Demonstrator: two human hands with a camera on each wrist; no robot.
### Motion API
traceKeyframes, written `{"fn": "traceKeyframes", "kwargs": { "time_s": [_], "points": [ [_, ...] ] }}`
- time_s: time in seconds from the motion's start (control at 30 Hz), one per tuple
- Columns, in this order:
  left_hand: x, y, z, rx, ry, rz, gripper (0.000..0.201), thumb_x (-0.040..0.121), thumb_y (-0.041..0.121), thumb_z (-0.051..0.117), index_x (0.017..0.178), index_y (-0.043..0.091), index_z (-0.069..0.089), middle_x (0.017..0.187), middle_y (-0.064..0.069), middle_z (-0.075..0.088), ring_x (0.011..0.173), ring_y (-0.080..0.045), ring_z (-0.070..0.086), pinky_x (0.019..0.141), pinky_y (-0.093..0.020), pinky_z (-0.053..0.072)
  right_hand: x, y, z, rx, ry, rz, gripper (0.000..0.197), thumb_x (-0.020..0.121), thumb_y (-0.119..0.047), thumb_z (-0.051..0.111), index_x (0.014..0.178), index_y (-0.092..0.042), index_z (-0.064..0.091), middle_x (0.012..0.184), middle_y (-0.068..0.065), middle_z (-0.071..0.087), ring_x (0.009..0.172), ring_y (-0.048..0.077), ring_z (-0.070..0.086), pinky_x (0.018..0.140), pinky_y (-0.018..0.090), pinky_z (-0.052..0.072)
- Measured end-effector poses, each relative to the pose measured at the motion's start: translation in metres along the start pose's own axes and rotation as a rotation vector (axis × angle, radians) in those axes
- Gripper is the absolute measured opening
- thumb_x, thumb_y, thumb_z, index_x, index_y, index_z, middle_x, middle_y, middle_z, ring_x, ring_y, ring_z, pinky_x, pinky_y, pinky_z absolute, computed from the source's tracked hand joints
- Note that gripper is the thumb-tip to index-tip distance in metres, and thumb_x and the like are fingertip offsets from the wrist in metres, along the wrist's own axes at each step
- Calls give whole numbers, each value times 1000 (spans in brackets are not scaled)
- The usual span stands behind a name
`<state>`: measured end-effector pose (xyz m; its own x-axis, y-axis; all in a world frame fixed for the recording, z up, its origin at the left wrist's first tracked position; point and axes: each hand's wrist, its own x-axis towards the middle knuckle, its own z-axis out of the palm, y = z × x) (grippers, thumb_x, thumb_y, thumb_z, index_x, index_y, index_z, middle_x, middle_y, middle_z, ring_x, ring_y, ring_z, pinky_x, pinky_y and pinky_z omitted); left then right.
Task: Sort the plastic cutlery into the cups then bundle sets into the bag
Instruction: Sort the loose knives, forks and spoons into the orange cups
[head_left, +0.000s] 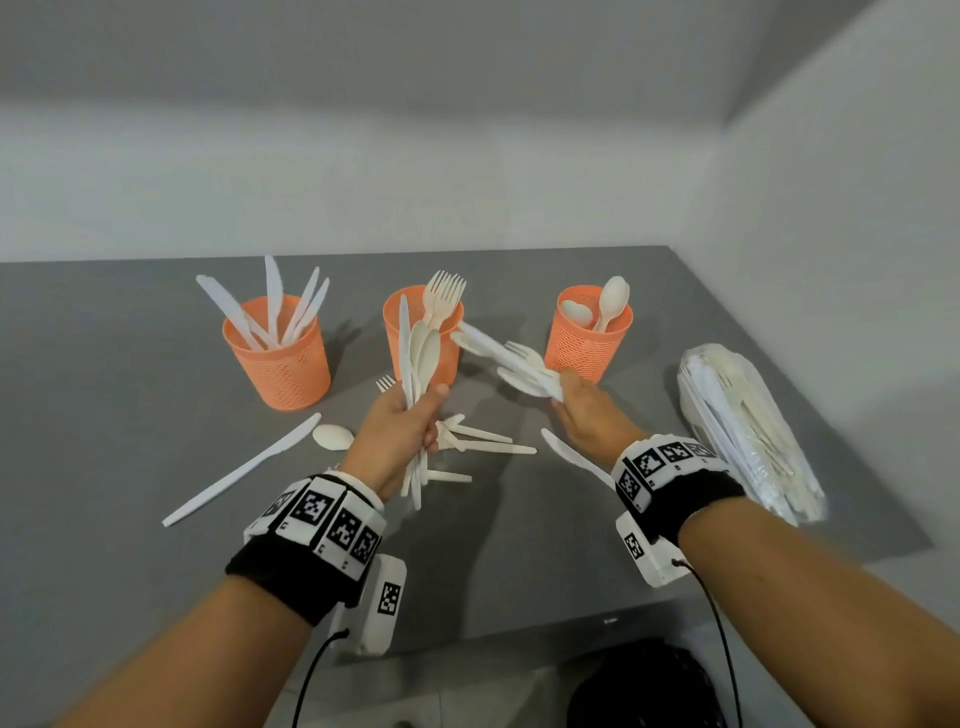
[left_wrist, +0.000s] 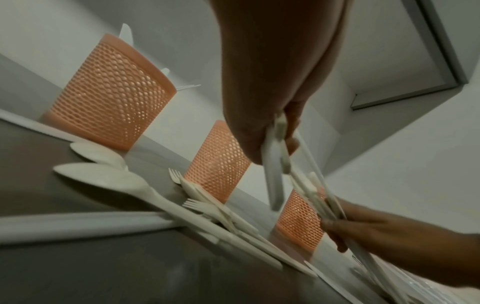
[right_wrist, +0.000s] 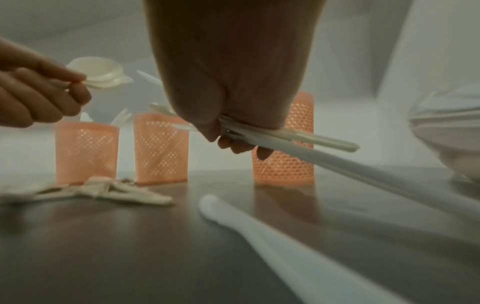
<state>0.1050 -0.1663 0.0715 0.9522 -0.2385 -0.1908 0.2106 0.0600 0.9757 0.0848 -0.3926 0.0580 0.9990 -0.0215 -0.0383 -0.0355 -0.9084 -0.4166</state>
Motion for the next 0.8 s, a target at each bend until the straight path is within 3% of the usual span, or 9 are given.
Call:
{"fn": "traceKeyframes", "kwargs": {
  "time_s": [0.1, 0.2, 0.23, 0.3, 0.37, 0.47, 0.53, 0.63, 0.8],
  "points": [
    [0, 1, 10, -48, 5, 45, 24, 91, 18, 58, 71, 17, 44, 40, 10, 37, 37, -6, 33, 43, -21, 35, -2, -11, -11, 179, 91, -74, 6, 97, -14, 36, 103, -11, 35, 87, 2, 46, 80, 23, 43, 67, 25, 32],
    [6, 4, 25, -69, 36, 66, 24, 85, 21, 65, 69, 18, 49, 44, 10, 38, 39, -7, 34, 45, -22, 36, 2, -36, -15, 375, 107, -71, 29, 99, -18, 35, 123, -2, 38, 108, 10, 50, 96, 21, 48, 87, 34, 40],
    [8, 6, 31, -83, 35, 76, 20, 84, 23, 67, 70, 17, 52, 48, 7, 40, 42, -8, 35, 47, -23, 36, 3, -47, -15, 457, 101, -58, 34, 99, -19, 36, 127, -1, 36, 105, 8, 51, 92, 18, 49, 87, 37, 42],
    [11, 13, 39, -131, 1, 103, 15, 84, 25, 67, 81, 13, 59, 58, -3, 47, 43, -9, 39, 48, -23, 37, 4, -68, -13, 637, 56, -50, 33, 100, -21, 35, 128, -6, 39, 87, -2, 51, 74, 9, 50, 72, 29, 48],
    [13, 20, 44, -197, -55, 110, 21, 86, 23, 64, 93, 4, 59, 58, -8, 52, 41, -11, 45, 43, -23, 40, 4, -83, -11, 818, -53, -33, 29, 100, -21, 34, 126, -11, 44, 75, -5, 49, 63, 5, 47, 59, 18, 46],
    [17, 28, 39, -238, -96, 76, 20, 86, 23, 63, 89, 4, 58, 44, -3, 50, 35, -16, 45, 37, -24, 42, 6, -92, -10, 1038, -220, 13, 19, 99, -23, 37, 104, -14, 54, 70, 0, 48, 59, 9, 46, 57, 22, 43],
    [20, 29, 33, -225, -120, 48, 19, 83, 25, 66, 81, 7, 58, 42, -2, 48, 35, -16, 45, 38, -24, 41, 7, -96, -12, 1152, -316, 53, 23, 98, -19, 36, 85, -12, 54, 66, 3, 45, 57, 12, 43, 56, 22, 39],
    [22, 31, 27, -221, -133, -4, 22, 84, 22, 65, 73, 6, 55, 40, -2, 48, 34, -15, 45, 37, -23, 42, 8, -102, -16, 1163, -381, 76, 31, 97, -17, 32, 75, -8, 51, 62, 2, 40, 54, 11, 39, 54, 21, 37],
    [24, 32, 23, -240, -47, -1, 23, 83, 20, 66, 69, 8, 54, 41, -4, 43, 34, -16, 42, 37, -22, 40, 11, -105, -12, 1110, -375, 18, 35, 101, -22, 29, 79, -8, 52, 70, 5, 47, 62, 12, 47, 64, 21, 44]
  ]
}}
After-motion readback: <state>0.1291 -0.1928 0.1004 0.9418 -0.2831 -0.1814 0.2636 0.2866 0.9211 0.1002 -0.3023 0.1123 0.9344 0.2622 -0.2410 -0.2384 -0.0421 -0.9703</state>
